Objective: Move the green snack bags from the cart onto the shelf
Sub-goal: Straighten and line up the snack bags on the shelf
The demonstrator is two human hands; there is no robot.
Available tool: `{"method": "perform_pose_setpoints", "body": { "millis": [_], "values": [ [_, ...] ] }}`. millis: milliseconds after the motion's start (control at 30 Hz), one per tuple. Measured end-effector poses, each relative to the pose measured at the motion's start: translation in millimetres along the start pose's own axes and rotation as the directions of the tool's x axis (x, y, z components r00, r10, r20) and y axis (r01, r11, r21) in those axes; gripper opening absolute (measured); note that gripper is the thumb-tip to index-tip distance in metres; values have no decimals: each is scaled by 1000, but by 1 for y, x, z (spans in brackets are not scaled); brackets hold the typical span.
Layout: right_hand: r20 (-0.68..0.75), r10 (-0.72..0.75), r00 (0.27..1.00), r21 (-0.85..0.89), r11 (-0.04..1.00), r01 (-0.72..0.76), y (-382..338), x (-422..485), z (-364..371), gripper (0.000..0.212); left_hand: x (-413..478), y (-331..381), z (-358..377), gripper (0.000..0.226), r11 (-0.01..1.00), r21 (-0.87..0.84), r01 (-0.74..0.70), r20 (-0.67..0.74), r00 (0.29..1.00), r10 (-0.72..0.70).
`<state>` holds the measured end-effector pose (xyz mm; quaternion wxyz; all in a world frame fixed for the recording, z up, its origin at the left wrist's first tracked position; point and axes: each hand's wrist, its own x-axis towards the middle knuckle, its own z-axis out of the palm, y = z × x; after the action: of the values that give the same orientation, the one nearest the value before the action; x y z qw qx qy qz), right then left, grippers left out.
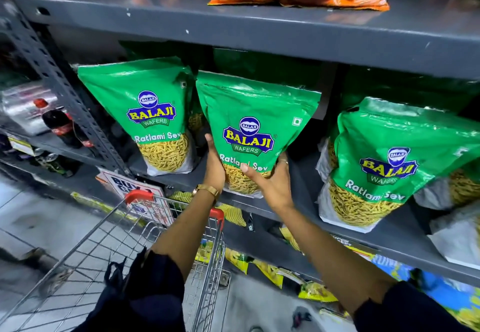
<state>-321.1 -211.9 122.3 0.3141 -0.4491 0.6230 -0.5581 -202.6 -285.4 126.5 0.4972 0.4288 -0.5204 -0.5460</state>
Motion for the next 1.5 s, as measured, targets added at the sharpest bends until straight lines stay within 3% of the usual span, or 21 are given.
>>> {"method": "perform_pose_setpoints", "body": {
  "millis": [100, 233, 300, 400, 467, 567, 733, 833, 900, 967, 1100, 1300, 1500],
  "values": [
    [-118, -28, 993, -57, 998, 21, 0, -30, -8, 125, -12, 4, 1, 52, 997, 72, 8, -176, 984, 4],
    [-139, -185, 973, -96, 980, 173, 13, -88, -15, 92, -35, -10, -6, 49, 1000, -26, -14, -368, 930, 4],
    [-22, -250, 968, -114, 962, 246, 14, -111, -14, 80, -49, -9, -16, 40, 993, -1, -116, -414, 904, 106],
    [239, -275, 931, -70, 952, 299, 0, -118, 2, 69, -57, -8, -38, 46, 979, 89, -185, -529, 824, 204],
    [355, -254, 900, -17, 961, 277, -13, -109, 23, 69, -52, -6, -58, 50, 978, 141, -152, -607, 768, 207],
    [405, -126, 906, 36, 992, 122, -29, -86, 59, 82, -34, 3, -84, 55, 964, 236, -121, -616, 748, 245],
    [299, 60, 952, 45, 996, -76, -46, -30, 118, 96, -2, 8, -113, 58, 958, 284, 36, -690, 701, 179],
    [223, 135, 965, 84, 984, -157, -45, 0, 145, 101, 15, 7, -128, 50, 992, 119, -32, -605, 790, 98],
    [206, 181, 961, 47, 980, -195, -43, 15, 156, 106, 27, 9, -139, 63, 998, -60, -35, -499, 867, 0],
    [226, 203, 953, 43, 975, -218, -40, 28, 164, 108, 39, 11, -149, 69, 992, -124, -2, -427, 903, -51],
    [206, 184, 961, 116, 971, -211, -35, 48, 175, 109, 62, 7, -161, 62, 992, -127, 2, -368, 929, -49],
    [315, 195, 929, 159, 954, -255, -27, 52, 189, 125, 88, -1, -171, 54, 974, -224, 30, -286, 953, -95],
    [326, 236, 915, 128, 948, -290, -20, 47, 196, 141, 95, 0, -170, 64, 980, -199, 3, -250, 967, -53]
  ]
}}
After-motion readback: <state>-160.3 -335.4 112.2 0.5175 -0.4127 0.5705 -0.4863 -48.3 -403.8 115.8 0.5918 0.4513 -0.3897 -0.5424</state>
